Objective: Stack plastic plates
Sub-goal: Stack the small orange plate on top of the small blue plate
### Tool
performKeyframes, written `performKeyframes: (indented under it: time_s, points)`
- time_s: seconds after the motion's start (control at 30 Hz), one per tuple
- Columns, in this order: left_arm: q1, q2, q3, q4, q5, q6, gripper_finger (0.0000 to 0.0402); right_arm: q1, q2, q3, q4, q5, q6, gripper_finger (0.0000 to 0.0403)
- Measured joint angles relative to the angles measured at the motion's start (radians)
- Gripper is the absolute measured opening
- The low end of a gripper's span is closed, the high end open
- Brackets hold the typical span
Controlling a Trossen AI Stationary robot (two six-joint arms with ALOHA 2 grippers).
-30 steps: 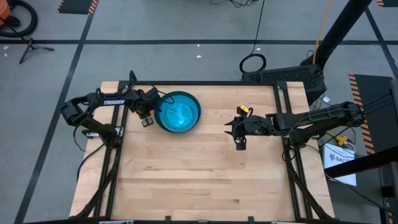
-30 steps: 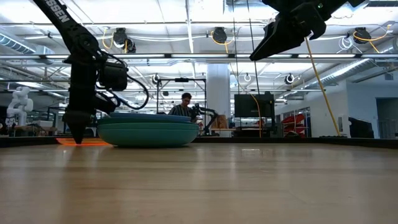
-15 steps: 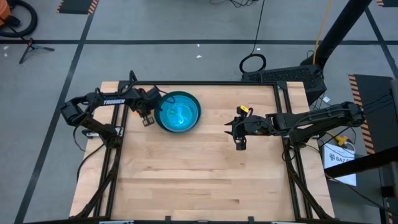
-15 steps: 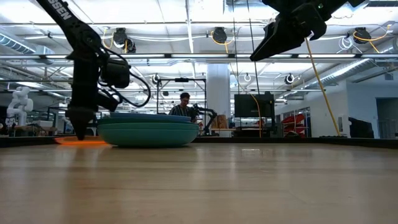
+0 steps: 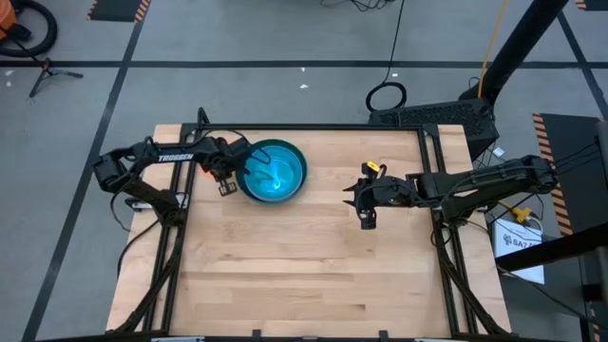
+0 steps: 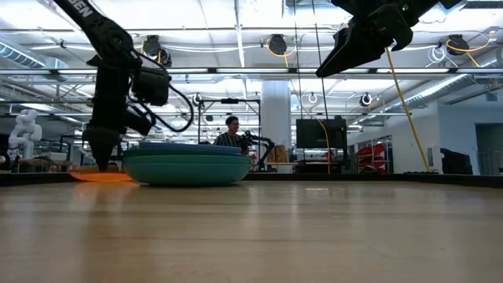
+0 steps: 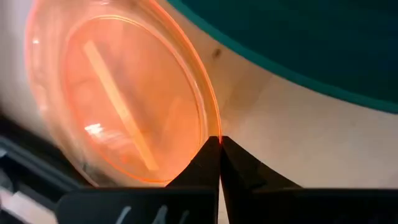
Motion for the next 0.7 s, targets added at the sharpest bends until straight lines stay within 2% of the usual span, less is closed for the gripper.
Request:
performKeyframes:
  time_s: [0.3,0.43,0.7]
  points:
    - [-0.001,-0.001,0.185,-0.195,-0.042,-0.027,0.0003,0.000,0.000,0.000,0.000,0.000,0.000,0.0132]
    - [-0.001,-0.001,0.267,-0.260,-0.094,-0.033,0.0003,0.000,0.000,0.000,0.000,0.000,0.000,0.0132]
    - [-0.052,-0.001,0.437,-0.287,-0.103,-0.060,0.0003,0.000,0.000,0.000,-0.001,0.000,0.000,0.0132]
